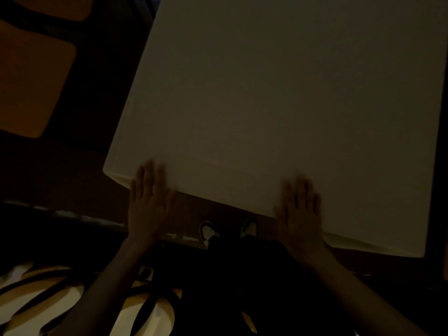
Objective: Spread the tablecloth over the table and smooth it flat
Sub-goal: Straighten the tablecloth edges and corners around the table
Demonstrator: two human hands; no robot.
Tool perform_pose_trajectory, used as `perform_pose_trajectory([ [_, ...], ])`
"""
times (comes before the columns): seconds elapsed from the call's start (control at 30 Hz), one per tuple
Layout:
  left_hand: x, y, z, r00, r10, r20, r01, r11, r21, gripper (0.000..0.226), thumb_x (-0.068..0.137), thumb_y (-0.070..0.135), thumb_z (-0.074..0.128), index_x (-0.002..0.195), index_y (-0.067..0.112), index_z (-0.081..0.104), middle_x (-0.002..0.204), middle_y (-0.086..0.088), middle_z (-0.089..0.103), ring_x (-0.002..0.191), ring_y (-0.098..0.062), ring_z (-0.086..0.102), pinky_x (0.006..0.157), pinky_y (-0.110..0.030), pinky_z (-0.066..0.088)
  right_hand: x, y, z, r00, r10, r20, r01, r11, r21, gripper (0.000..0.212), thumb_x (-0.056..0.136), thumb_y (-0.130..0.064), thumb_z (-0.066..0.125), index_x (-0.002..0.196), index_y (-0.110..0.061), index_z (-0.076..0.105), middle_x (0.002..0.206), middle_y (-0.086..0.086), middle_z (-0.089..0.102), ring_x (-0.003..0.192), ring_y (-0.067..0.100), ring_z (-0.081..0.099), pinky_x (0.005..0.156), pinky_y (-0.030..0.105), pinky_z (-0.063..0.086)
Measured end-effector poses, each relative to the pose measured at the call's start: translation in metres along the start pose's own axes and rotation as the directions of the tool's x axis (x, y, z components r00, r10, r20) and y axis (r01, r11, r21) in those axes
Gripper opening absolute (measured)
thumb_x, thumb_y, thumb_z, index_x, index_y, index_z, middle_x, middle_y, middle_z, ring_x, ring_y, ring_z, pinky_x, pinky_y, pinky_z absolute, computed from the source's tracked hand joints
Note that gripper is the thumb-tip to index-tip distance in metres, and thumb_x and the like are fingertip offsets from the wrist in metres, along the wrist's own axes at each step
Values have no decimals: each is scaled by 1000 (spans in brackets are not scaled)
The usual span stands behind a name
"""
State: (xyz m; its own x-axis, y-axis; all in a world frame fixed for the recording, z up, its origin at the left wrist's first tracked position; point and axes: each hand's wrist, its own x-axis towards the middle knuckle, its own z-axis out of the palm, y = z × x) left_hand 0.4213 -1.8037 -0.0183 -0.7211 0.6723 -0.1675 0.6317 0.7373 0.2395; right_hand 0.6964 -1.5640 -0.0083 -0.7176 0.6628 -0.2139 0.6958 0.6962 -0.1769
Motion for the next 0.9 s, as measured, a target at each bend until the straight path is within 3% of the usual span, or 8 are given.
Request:
perform_pose_trajectory([
  [0.13,-10,-3,-10,996,-46,76,44,999,31,73,100,56,27,159,22,-1,167,-3,-4,153,-23,-5,122,-55,9,3,3,1,998,4,56,-4,1000,12,66,100,-46,24,157,-12,22,165,20,8,152,39,4,118,63,14],
  [0.27,-15,-1,-37,991,-73,109,68,996,52,71,100,56,23,157,13,21,165,-9,17,152,-25,14,120,-57,11,-2,-14,-3,990,122,76,-125,991,42,71,97,-45,27,157,-9,20,164,24,6,150,48,4,113,71,16],
  [0.33,1,-5,-53,999,-17,47,15,999,42,66,101,49,31,153,8,31,161,-14,28,150,-28,22,120,-54,17,5,-50,-5,991,131,28,-132,990,41,70,97,-43,29,157,-7,19,164,26,5,149,50,1,114,71,14],
  [0.43,43,-22,-64,994,108,-17,-108,994,0,64,103,43,31,156,8,22,164,-14,16,153,-28,9,122,-49,16,34,-137,-4,997,74,-33,-71,995,73,67,100,-43,29,157,-9,18,164,24,6,150,48,0,118,66,8],
  [0.53,94,-49,-62,969,243,44,-244,970,15,69,102,44,33,158,10,11,166,-13,5,153,-27,-1,123,-48,10,79,-223,6,987,149,-61,-139,979,147,69,103,-45,31,159,-12,9,166,19,-2,151,43,-9,120,61,-1],
  [0.63,121,-78,-54,900,425,93,-429,903,17,69,99,41,40,157,9,18,165,-12,12,153,-27,4,122,-51,14,106,-283,23,961,264,-81,-249,956,152,69,102,-46,33,159,-16,8,166,19,-3,151,43,-10,120,60,-3],
  [0.73,125,-101,-50,835,539,111,-544,839,9,68,99,42,40,156,9,23,165,-11,14,153,-27,7,122,-50,16,108,-305,36,958,276,-82,-269,959,88,66,101,-45,33,159,-21,14,165,21,3,152,43,-2,120,62,5],
  [0.9,114,-122,-54,786,597,158,-599,800,-43,69,100,38,42,155,3,21,165,-16,7,153,-30,1,122,-48,16,91,-309,35,944,328,-27,-326,943,59,66,101,-52,30,159,-30,7,167,14,-5,153,36,-7,122,58,3],
])
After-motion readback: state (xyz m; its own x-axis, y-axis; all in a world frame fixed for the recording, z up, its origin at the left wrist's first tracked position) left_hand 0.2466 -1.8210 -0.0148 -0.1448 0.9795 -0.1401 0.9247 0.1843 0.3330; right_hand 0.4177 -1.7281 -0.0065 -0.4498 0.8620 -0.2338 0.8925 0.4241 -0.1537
